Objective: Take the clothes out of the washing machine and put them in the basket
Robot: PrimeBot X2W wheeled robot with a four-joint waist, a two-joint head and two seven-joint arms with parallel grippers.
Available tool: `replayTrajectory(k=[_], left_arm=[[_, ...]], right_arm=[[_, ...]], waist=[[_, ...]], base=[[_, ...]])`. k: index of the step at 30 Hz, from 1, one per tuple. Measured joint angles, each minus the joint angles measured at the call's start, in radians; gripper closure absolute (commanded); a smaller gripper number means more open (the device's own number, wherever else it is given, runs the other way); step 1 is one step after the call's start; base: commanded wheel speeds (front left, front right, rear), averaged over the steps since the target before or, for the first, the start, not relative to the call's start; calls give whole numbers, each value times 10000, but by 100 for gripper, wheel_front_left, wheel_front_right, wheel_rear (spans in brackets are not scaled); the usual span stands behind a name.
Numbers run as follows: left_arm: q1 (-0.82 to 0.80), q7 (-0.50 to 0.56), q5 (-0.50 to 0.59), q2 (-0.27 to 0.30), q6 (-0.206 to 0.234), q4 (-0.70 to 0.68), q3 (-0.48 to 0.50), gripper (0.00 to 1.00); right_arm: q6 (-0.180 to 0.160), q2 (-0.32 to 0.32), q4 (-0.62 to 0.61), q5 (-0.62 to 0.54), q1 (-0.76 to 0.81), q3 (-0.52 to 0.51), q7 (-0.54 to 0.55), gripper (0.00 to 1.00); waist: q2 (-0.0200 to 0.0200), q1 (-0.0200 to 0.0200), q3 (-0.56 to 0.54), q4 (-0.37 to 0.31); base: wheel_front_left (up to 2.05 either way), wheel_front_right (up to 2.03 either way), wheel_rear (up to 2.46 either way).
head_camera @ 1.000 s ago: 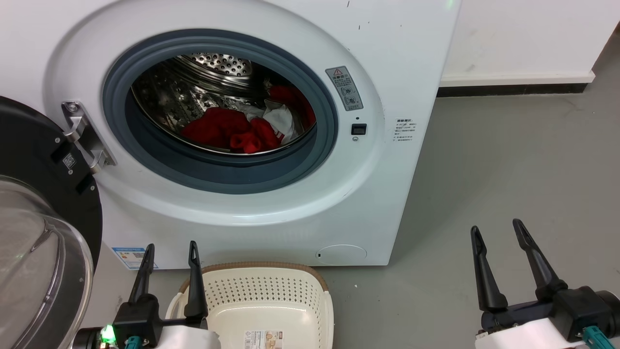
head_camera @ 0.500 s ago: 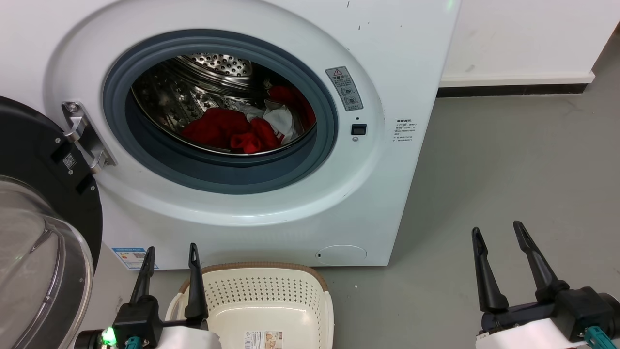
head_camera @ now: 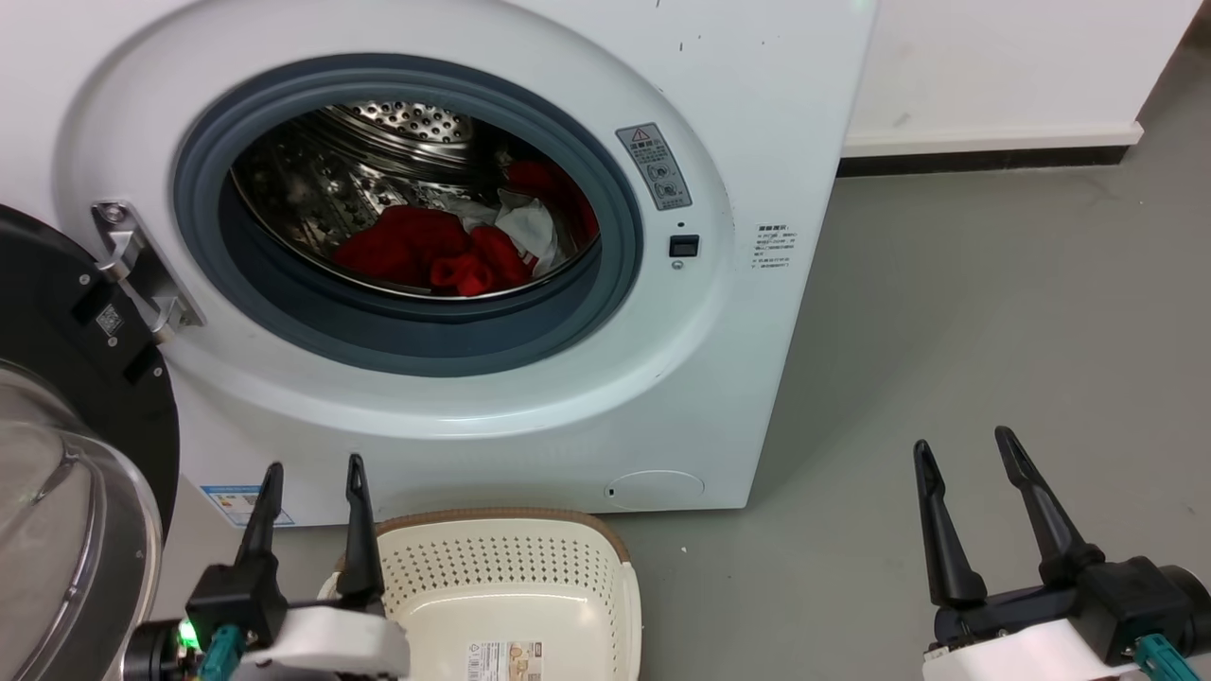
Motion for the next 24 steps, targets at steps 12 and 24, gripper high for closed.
replayTrajectory(k=[12,24], left_arm=[[-2952,-2,268,602,-913,1737,1051,0],[-6611,-2,531,1751,-1325,4031,1118,0]], right_arm=[[0,-4,-215,-96,-652,75,-2,0],[0,-8,-479,132,-1691,148,-2,0]], waist=[[0,0,1078,-433],[0,1,2914,-1121]], base=[[0,0,0],[0,0,0]])
